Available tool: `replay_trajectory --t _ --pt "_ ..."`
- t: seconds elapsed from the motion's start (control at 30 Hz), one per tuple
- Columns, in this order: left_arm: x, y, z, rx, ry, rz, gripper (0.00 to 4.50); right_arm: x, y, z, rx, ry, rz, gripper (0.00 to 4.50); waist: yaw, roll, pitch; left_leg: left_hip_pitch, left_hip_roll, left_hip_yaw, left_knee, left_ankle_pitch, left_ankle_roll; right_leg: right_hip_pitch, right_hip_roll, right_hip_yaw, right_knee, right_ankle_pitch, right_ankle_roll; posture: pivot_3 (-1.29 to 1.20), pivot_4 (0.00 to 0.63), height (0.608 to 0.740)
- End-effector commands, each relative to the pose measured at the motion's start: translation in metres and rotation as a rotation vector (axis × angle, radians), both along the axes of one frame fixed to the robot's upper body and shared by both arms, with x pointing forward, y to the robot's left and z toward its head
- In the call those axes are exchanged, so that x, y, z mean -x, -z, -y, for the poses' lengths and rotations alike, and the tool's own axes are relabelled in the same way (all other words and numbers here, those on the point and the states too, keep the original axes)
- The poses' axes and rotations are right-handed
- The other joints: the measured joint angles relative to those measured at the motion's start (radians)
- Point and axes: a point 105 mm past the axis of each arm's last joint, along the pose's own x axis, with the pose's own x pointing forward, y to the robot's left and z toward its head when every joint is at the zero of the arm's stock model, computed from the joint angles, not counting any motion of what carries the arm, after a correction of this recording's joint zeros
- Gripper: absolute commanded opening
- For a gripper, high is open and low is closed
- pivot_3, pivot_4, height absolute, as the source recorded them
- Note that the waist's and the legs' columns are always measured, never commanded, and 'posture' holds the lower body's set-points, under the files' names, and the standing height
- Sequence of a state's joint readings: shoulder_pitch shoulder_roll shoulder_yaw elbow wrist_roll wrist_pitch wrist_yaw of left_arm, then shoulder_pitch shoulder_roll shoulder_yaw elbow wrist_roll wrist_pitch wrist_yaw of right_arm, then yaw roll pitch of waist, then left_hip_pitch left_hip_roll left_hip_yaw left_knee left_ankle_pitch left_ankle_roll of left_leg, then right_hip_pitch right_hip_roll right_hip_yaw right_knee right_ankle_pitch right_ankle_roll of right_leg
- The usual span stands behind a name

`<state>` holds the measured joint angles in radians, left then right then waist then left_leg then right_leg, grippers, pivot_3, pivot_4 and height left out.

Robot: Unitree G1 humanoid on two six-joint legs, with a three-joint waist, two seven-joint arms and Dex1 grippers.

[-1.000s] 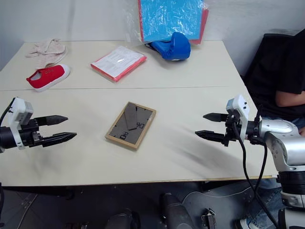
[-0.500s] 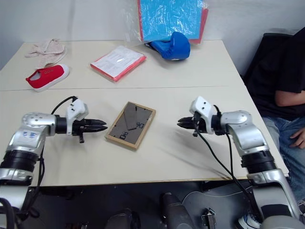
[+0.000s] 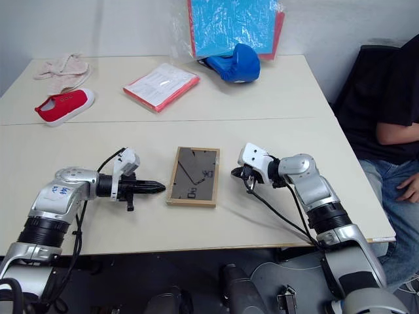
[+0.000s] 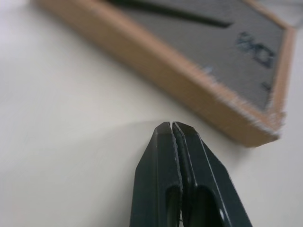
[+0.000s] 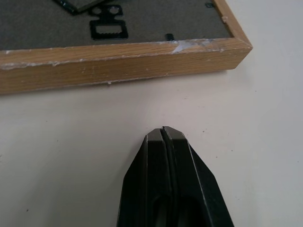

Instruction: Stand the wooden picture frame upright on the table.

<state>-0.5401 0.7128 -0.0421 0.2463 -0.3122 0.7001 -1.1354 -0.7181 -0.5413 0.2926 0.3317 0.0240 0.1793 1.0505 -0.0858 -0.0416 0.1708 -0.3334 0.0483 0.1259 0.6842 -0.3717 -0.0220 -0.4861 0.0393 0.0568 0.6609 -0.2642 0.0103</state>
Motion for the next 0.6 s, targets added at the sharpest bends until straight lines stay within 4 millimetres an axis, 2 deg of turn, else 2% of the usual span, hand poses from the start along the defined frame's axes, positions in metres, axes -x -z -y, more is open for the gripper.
replay_trajectory --t 0.03,0.13,0.3,0.4,0.43,0.6 --pt "0.012 -0.009 -0.006 0.189 -0.111 -0.282 0.92 0.01 -0.012 -0.019 0.081 -0.119 0.108 0.0 -0.001 0.0 0.0 0.0 0.0 0.0 0.0 0.0 0.0 0.0 0.0 0.0 0.0 0.0 0.0 0.0 0.15 0.74" --pt "0.017 -0.011 -0.002 0.277 -0.158 -0.449 1.84 0.011 -0.008 -0.028 0.149 -0.155 0.165 0.0 0.001 0.0 0.0 0.0 0.0 -0.001 0.0 0.0 0.0 0.0 0.0 0.0 0.0 0.0 0.0 0.0 0.15 0.74" --pt "0.015 -0.003 0.013 0.31 -0.191 -0.548 3.38 0.01 -0.001 -0.031 0.197 -0.163 0.195 0.0 0.004 -0.001 -0.001 0.001 -0.001 -0.002 0.0 0.0 0.0 0.002 0.0 -0.001 0.0 0.0 0.0 0.0 0.15 0.74" --pt "0.016 0.007 0.024 0.273 -0.166 -0.567 4.31 0.011 0.001 -0.033 0.201 -0.169 0.197 0.0 0.005 -0.001 -0.001 0.004 -0.001 -0.002 0.0 0.0 0.0 0.005 -0.001 -0.001 0.0 0.0 0.0 0.0 0.15 0.74" --pt "0.016 0.013 0.031 0.261 -0.155 -0.578 4.49 0.012 0.002 -0.034 0.2 -0.171 0.194 0.0 0.006 -0.001 -0.001 0.006 -0.001 -0.002 0.0 0.0 0.0 0.006 -0.001 -0.001 0.0 0.0 0.0 0.0 0.15 0.74" --pt "0.008 0.021 0.064 0.292 -0.123 -0.629 4.49 0.011 0.005 -0.035 0.197 -0.16 0.192 0.0 0.023 0.005 -0.007 0.011 -0.002 -0.002 0.0 0.0 0.0 0.011 -0.001 0.0 0.0 0.0 0.0 0.0 0.15 0.74"
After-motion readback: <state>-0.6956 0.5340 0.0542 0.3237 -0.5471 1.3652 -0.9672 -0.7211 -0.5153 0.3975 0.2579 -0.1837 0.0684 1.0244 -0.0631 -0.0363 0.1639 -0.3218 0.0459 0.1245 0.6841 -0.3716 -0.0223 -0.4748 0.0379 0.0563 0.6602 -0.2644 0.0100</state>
